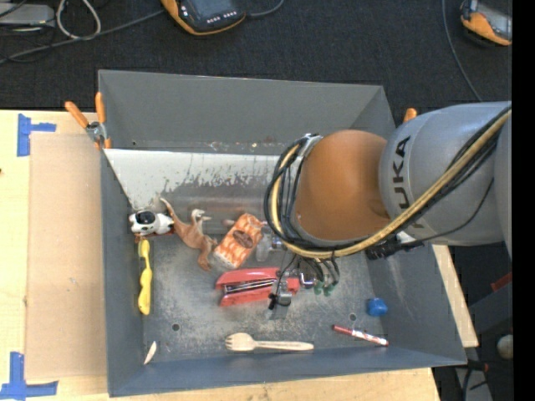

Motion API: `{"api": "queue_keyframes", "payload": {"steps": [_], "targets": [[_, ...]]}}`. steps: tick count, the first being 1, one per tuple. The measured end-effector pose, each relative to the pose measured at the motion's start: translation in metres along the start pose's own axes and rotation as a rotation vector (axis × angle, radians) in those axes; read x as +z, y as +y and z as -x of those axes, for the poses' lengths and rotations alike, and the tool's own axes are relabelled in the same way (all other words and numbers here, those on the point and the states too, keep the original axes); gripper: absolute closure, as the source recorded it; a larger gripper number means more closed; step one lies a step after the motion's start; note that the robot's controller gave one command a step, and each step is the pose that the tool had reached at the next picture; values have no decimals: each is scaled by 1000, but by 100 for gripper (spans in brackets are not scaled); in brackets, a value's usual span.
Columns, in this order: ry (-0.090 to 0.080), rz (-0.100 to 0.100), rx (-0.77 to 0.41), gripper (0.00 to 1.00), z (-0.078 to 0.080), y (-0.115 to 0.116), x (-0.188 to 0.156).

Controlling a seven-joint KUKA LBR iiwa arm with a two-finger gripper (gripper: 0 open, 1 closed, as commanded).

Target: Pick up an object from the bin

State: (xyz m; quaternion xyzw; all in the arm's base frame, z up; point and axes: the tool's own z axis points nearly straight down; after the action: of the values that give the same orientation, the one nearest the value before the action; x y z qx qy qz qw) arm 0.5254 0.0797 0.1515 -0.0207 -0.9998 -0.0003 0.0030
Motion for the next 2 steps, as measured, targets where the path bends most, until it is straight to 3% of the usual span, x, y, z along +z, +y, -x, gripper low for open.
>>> {"api": "queue_keyframes", "payload": {"steps": [1, 2], "targets": [[-6, 0, 12, 0, 13, -25, 50], [-9, 6, 106, 100, 30, -13, 78]]}}
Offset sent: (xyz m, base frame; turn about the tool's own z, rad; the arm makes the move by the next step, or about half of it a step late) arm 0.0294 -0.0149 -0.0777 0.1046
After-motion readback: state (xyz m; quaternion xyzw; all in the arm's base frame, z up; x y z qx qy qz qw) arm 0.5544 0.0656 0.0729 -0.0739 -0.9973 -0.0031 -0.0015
